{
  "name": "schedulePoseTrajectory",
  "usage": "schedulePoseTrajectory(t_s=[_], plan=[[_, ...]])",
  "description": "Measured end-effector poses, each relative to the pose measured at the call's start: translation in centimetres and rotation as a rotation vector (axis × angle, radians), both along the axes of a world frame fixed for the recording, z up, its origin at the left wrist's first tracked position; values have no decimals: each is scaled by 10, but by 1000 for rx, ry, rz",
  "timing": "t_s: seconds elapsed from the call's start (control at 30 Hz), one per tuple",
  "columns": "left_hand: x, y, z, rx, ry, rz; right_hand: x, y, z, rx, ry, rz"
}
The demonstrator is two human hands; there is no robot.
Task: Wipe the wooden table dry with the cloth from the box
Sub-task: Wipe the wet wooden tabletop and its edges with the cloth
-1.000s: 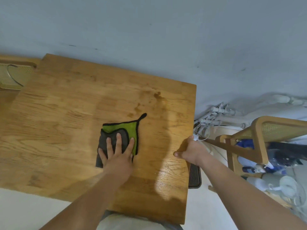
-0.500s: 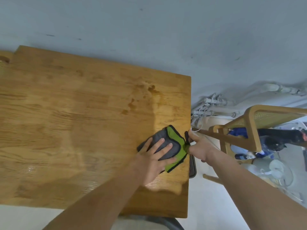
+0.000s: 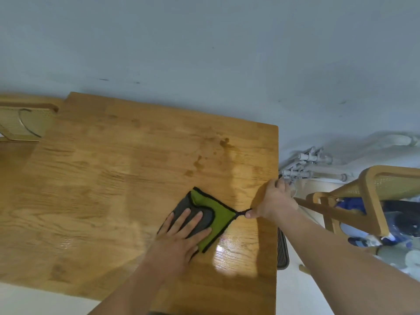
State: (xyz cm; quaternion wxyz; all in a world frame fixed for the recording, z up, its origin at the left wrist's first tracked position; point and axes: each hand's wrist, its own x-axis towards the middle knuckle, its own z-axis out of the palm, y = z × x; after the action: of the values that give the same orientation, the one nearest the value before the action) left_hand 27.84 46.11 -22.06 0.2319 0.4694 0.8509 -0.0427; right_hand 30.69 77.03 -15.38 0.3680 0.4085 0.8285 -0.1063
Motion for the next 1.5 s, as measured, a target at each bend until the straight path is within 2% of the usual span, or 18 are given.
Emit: schedulePoseTrajectory(t_s=[0.13, 0.23, 0.33, 0.53, 0.7, 0.83, 0.97, 1.03, 1.1, 1.17, 1.23, 1.3, 1.37, 1.5], plan=[[-29, 1, 9, -65, -19, 521, -25, -17, 7, -10, -108, -40], [-36, 11, 15, -102, -42, 589, -36, -23, 4, 52, -153, -48], [-70, 27, 17, -79, -62, 554, -44, -20, -2, 87, -133, -73], [-150, 100, 13, -89, -56, 359, -37, -15, -14, 20, -43, -184], [-102, 134, 7, -33, -33, 188, -32, -15, -16, 26, 6, -194], [-38, 113, -6, 231, -107, -48, -32, -13, -23, 70, 82, -181], [-82, 85, -24, 338, -76, -302, -29, -16, -20, 51, 40, -162], [-120, 82, -25, 265, -38, -234, -29, -16, -16, 37, 35, -171], [-135, 81, -19, 164, -2, -2, -27, -16, -12, 25, 47, -173], [-113, 80, -17, 103, -20, 257, -26, -17, -9, 23, 51, -174], [-73, 77, -11, 161, -20, 351, -25, -17, -9, 24, 61, -176], [-33, 67, -13, 158, -51, 237, -23, -16, -10, 23, 77, -175], [-13, 53, -11, 146, -64, 29, -20, -16, -9, 16, 77, -161], [-60, 42, -19, 124, -21, -231, -18, -9, -8, -65, 57, -165]])
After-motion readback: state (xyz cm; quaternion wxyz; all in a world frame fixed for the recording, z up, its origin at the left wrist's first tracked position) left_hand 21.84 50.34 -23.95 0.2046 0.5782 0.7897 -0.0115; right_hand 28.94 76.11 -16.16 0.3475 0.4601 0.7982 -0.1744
